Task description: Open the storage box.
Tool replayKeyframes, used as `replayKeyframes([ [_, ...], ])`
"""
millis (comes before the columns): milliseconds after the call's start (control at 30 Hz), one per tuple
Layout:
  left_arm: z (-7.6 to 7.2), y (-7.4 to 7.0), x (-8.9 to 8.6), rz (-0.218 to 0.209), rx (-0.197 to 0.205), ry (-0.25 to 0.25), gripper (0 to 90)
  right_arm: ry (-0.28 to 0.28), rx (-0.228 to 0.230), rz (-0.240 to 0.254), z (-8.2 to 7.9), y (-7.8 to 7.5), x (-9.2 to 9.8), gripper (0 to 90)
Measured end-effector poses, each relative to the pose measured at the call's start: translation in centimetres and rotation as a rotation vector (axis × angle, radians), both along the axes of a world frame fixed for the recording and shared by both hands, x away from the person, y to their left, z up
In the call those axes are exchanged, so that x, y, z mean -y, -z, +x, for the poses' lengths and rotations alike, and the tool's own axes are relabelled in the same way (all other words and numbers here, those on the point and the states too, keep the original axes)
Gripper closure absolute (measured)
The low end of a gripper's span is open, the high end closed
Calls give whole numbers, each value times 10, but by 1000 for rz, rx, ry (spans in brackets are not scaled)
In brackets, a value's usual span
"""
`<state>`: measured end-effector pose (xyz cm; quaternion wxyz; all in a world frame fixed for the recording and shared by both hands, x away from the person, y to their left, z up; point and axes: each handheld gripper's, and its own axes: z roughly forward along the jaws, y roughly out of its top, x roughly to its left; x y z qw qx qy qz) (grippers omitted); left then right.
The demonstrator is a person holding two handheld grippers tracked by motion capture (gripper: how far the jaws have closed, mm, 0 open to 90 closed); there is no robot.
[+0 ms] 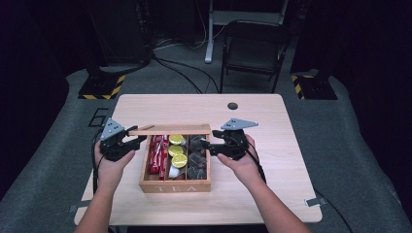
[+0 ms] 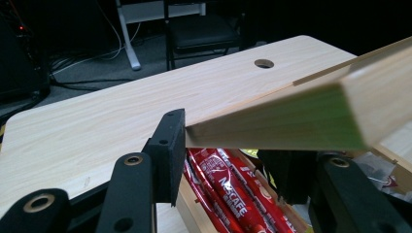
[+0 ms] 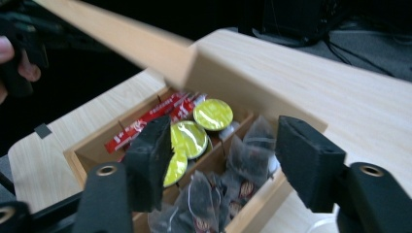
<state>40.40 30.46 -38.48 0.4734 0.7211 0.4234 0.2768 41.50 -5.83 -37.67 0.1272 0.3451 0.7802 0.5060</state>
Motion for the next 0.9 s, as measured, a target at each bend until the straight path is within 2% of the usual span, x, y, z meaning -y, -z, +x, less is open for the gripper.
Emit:
replayKeyframes([
  [200, 3, -1, -1, -4, -10, 7, 524, 1, -27, -9, -6, 13, 0, 273],
  [433, 5, -1, -2, -21, -9, 13, 521, 1, -7, -27, -15, 22, -5, 196],
  [600, 6, -1, -3, -32, -13, 10, 520, -6, -2, -37, -18, 27, -8, 175],
  [667, 6, -1, -3, -35, -10, 6, 520, -2, -5, -43, -18, 28, -10, 199],
  [733, 7, -1, -3, -37, -12, 5, 520, 1, 2, -51, -18, 30, -12, 295],
  [900, 7, -2, -2, -34, -14, 5, 520, -19, -22, -75, -17, 36, -16, 396],
])
